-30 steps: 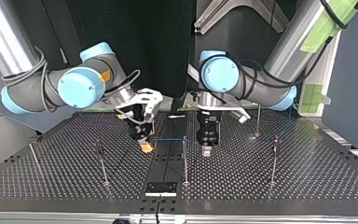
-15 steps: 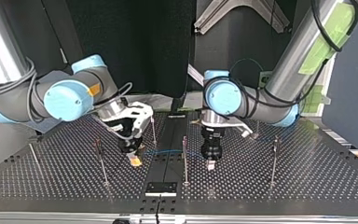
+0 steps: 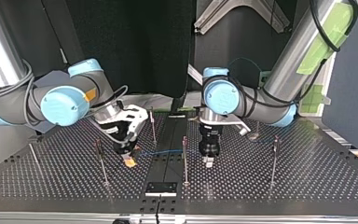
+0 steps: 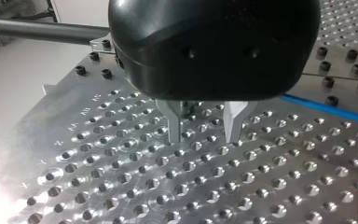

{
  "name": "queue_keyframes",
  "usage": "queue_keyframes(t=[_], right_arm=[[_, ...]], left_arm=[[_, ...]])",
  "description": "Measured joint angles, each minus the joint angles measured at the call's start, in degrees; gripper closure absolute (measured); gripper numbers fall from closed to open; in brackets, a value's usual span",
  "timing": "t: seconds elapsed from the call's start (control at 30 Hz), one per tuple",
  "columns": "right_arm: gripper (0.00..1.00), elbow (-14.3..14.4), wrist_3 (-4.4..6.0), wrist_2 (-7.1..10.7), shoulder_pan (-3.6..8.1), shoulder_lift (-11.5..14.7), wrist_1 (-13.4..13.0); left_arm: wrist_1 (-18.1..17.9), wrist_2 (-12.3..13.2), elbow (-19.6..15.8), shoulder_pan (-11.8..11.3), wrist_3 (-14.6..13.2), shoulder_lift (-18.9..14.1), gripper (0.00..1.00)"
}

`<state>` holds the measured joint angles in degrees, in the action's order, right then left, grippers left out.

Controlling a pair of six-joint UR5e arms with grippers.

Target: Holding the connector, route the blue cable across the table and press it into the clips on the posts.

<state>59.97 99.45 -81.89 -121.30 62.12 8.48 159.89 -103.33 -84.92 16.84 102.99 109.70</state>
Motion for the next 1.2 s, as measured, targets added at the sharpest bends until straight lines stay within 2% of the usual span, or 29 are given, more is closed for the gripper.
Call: queue_keyframes(t=[0.03,0.07,0.1,0.13,0.43,0.63,0.87,1.2], right_arm=[[1.0,0.0,-0.08,-0.06,0.05,-0.06,0.15],[1.0,0.0,-0.12,-0.1,0.08,-0.09,0.25],[1.0,0.0,-0.19,-0.13,0.1,-0.12,0.38],[1.0,0.0,-0.32,-0.21,0.11,-0.15,0.55],[1.0,0.01,-1.09,-1.71,0.27,-0.23,1.55],[1.0,0.0,-1.45,-2.73,0.38,-0.25,2.27],[1.0,0.01,-2.01,-3.75,0.39,-0.25,2.76],[1.0,-0.03,-2.13,-3.98,0.58,-0.24,2.92]], left_arm=[[0.24,0.0,0.0,0.06,0.1,0.0,0.19],[0.56,-0.04,0.0,0.15,0.22,-0.01,0.09],[0.84,-0.08,0.0,0.2,0.29,-0.02,0.09],[1.13,-0.15,0.0,0.26,0.32,-0.03,0.0],[4.59,-1.33,0.0,0.87,0.4,-0.06,0.0],[7.58,-3.56,-0.44,1.72,-0.56,-1.13,0.0],[11.01,-5.14,-2.12,3.03,0.1,-2.51,0.0],[10.25,-5.26,-6.76,5.31,0.86,-6.19,0.0]])
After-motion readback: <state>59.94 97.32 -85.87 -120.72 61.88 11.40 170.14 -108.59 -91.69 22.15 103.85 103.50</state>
